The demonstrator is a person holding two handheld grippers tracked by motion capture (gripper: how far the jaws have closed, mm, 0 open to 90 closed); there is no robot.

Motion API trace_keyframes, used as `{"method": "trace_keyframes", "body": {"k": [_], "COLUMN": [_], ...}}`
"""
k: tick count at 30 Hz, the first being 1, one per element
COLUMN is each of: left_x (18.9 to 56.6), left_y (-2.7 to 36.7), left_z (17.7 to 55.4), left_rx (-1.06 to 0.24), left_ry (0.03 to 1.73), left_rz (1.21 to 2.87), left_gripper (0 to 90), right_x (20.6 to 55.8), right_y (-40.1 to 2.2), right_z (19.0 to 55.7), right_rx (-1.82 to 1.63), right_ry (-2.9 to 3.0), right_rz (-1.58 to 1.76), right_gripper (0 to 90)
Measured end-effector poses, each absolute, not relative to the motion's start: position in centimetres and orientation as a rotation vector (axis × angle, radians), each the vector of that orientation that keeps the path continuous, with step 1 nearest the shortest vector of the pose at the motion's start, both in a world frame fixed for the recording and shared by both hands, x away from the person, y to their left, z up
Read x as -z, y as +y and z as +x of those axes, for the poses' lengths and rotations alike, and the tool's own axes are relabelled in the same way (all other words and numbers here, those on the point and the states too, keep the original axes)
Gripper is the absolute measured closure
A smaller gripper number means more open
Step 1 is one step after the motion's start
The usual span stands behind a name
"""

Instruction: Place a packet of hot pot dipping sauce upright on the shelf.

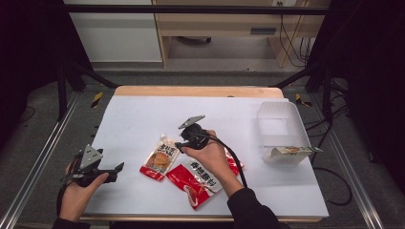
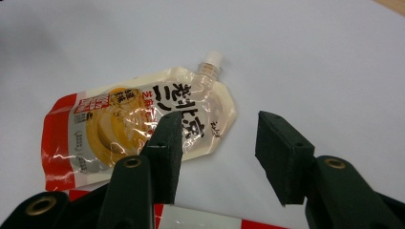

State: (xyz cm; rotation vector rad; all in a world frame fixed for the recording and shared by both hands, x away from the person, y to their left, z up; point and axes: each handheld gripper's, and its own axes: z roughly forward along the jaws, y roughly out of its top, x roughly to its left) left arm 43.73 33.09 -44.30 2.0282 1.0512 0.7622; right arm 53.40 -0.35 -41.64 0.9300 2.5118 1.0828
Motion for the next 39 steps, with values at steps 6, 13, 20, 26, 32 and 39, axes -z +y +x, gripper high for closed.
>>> {"method": "trace_keyframes", "body": {"k": [6, 13, 20, 26, 32, 39], "left_x": [44.3, 44.4, 44.3, 44.4, 44.4, 44.5], "left_y": [32.9, 32.7, 32.7, 32.6, 32.6, 32.4], "left_z": [43.8, 43.9, 43.9, 43.9, 43.9, 43.9], "left_rx": [-0.762, -0.756, -0.755, -0.754, -0.754, -0.742], "left_ry": [1.043, 1.032, 1.028, 1.025, 1.024, 1.015], "left_rz": [2.033, 2.044, 2.043, 2.042, 2.04, 2.052], "left_gripper": [8.0, 8.4, 8.6, 8.6, 8.7, 9.2], "right_x": [43.3, 44.8, 46.1, 46.4, 46.9, 46.9], "right_y": [0.9, 1.6, 2.3, 2.6, 2.8, 3.0], "right_z": [54.1, 55.2, 55.8, 56.2, 56.3, 56.1], "right_rx": [-1.072, -1.07, -1.04, -1.025, -1.011, -0.998], "right_ry": [2.535, 2.508, 2.504, 2.495, 2.505, 2.516], "right_rz": [0.961, 1.053, 1.075, 1.086, 1.089, 1.092], "right_gripper": [53.3, 50.2, 50.7, 51.5, 53.4, 56.5]}}
